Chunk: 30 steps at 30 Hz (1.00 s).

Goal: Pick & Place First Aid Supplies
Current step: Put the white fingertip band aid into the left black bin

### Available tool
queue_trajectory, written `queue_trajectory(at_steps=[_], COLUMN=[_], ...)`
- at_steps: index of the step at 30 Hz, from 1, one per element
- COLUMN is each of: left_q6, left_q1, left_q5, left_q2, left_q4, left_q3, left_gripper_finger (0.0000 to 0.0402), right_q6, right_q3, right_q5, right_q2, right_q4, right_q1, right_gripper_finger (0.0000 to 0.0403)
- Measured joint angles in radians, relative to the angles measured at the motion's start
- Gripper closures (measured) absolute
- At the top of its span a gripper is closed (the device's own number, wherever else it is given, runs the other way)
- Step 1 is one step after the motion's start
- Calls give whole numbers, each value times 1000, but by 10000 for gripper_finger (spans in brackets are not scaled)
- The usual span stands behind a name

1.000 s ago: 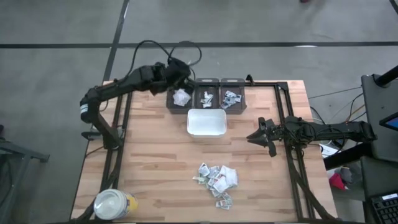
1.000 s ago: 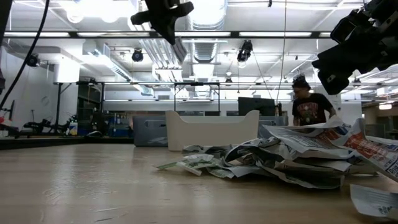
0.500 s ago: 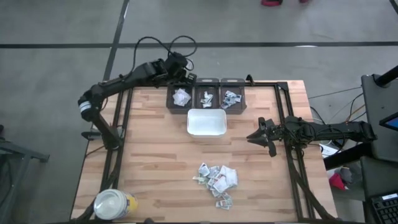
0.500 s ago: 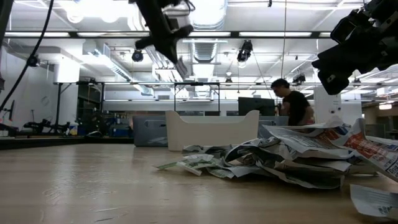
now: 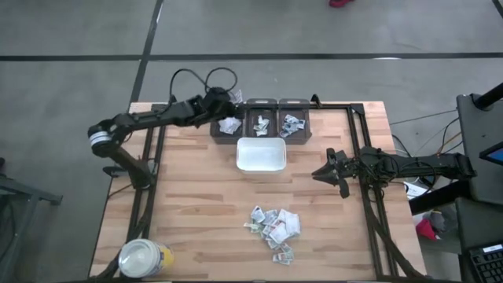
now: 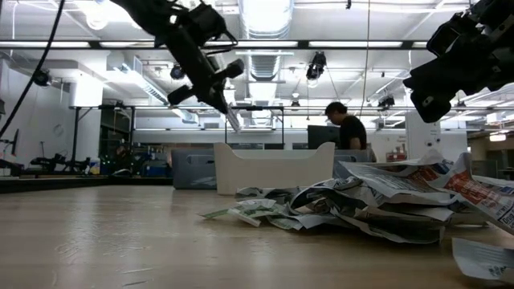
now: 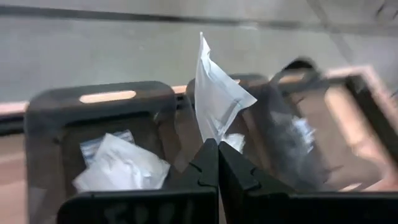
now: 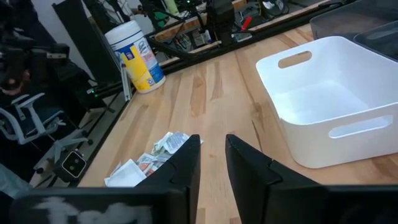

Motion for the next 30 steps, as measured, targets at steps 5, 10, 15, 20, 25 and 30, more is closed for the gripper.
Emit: queue_trajectory(at_steps=[5,10,15,20,25,30], left_q6=[-150,-282,-366,-412,-414,-443], left_q1=[-8,-54,-135,-166,-166,-166], left_q5=[-28,-111,-200,-296,-288,-237], left_q2=[-106,-188,-185,-145,-84,9], left_q4=[202,367,398,397,394,339], left_q3=[-192,-352,-410,-400,-362,-309], left_gripper_finger=[401,401,401,401,401,401], right_q6=[0,0,0,0,0,0], right_q3=[0,0,0,0,0,0], right_q5=[0,0,0,0,0,-1], right_q2=[0,0,0,0,0,0], right_q4=[0,0,0,0,1,1], right_q1=[0,0,0,0,0,0], right_gripper_finger=[319,315,316,325,332,334])
